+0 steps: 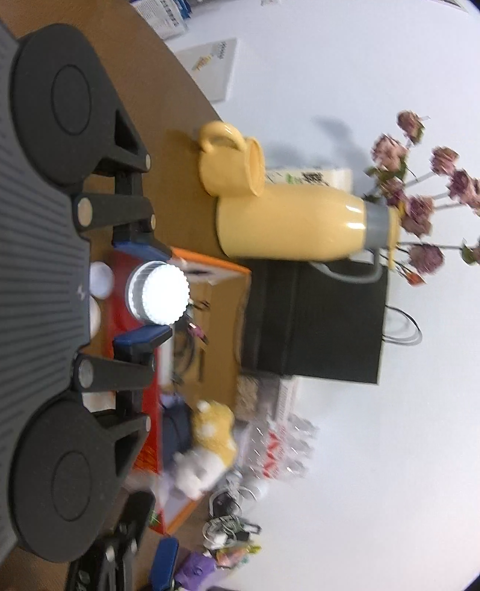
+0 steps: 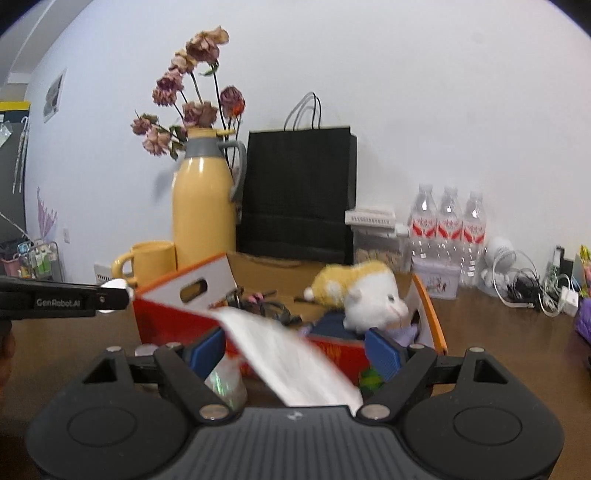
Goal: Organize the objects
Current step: 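Carry the white cap and tissue pack into the box and open both grippers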
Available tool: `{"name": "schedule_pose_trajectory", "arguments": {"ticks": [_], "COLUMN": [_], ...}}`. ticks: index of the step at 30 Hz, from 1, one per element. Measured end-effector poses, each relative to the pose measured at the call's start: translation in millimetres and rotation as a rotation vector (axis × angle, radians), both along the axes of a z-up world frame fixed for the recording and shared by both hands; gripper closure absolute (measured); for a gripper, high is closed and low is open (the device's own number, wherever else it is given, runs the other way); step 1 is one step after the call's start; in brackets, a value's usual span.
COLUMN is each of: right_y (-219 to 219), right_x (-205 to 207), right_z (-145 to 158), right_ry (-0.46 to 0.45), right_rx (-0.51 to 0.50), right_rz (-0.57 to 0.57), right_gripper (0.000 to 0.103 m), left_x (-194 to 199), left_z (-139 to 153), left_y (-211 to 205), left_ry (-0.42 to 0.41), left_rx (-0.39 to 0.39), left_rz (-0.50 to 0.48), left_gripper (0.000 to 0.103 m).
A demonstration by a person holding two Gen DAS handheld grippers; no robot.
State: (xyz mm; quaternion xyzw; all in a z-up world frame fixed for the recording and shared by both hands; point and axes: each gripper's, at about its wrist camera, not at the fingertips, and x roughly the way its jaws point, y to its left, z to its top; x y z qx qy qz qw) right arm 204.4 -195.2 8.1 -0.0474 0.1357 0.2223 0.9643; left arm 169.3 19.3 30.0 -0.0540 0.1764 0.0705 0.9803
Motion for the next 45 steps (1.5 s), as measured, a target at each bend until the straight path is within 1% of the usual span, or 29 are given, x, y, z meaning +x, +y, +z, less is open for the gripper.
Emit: {"name": "schedule_pose_trajectory", "arguments": {"ticks": [4,7,11,15,16,19,22,24,27,29,30,31,34,37,41,45], "right_y": [12,22,31,22,18,10,9,11,13,8,5,3,5,3,-1,-2], "right_x": [11,23,41,41,40,36,35,40,49,55,56,55,51,44,29,19], "right_z": [14,21,23,14,8,-12,-30,-37,-45,-50,-50,-50,-49,-45,-33,-12], "right_ry": [-0.043,-0.057,-0.053,0.023,0.054,0.169,0.237,0.269,0.324,0.359,0.373,0.377,0.360,0.331,0.254,0.161], "right_rx": [-0.013,-0.016,-0.018,-0.012,-0.022,-0.057,-0.107,-0.119,-0.119,-0.076,-0.054,-0.042,-0.048,-0.029,-0.013,0.014], "right_rz": [0.014,0.014,0.002,0.014,0.024,0.065,0.071,0.055,0.034,0.030,0.038,0.047,0.049,0.042,0.028,0.030], "right_gripper": [0.021,0.021,0.022,0.022,0.020,0.021,0.022,0.023,0.025,0.025,0.029,0.037,0.041,0.043,0.043,0.043], "left_x": [14,27,45,44,42,35,30,28,25,24,23,23,21,19,18,19], "left_z": [17,27,32,25,22,12,5,3,2,2,1,1,-1,-2,0,8], "left_y": [-4,-5,-5,-1,0,7,12,13,13,12,11,11,10,11,11,8], "left_ry": [-0.033,-0.057,-0.045,-0.034,-0.030,-0.001,0.023,0.028,0.026,0.024,0.023,0.023,0.022,0.020,0.012,-0.004], "left_rx": [-0.002,-0.004,-0.026,-0.043,-0.045,-0.052,-0.068,-0.070,-0.073,-0.073,-0.073,-0.073,-0.076,-0.079,-0.081,-0.075], "left_rz": [-0.014,-0.022,-0.022,-0.032,-0.036,-0.039,-0.042,-0.041,-0.047,-0.049,-0.050,-0.052,-0.056,-0.056,-0.061,-0.078], "left_gripper": [0.064,0.064,0.064,0.064,0.064,0.064,0.064,0.064,0.064,0.064,0.064,0.064,0.064,0.064,0.064,0.064]}}
